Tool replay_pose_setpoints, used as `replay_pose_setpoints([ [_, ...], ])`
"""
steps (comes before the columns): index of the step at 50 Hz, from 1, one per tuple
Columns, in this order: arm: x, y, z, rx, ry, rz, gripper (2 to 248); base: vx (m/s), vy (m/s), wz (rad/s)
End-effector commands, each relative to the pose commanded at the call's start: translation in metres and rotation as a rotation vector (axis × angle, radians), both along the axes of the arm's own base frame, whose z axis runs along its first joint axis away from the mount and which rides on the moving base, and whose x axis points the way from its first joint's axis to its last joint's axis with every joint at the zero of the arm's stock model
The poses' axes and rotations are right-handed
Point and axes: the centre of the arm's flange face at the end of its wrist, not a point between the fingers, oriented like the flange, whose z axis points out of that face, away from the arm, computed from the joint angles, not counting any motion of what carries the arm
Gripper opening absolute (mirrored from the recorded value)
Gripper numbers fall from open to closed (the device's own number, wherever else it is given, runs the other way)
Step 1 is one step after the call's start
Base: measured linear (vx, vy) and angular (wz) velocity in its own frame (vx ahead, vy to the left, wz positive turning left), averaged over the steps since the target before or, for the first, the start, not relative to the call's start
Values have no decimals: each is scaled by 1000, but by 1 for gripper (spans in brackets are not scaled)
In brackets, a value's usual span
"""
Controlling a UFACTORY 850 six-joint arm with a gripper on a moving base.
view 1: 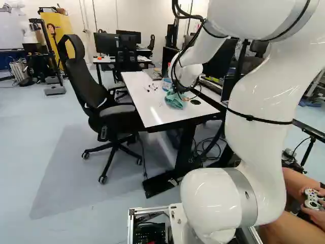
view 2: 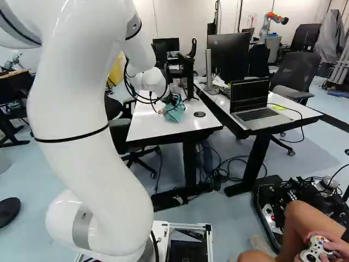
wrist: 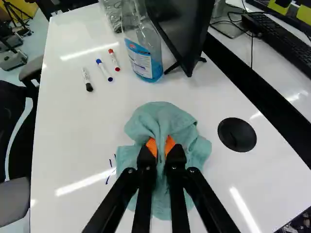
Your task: Clean the table with the green towel
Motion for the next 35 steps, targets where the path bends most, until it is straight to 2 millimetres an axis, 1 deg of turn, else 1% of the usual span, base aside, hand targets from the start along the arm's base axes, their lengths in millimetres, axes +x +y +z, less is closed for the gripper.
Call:
replay_pose_setpoints([
  [35, 15, 9, -38, -3, 13, 16, 38, 0, 0, 0],
])
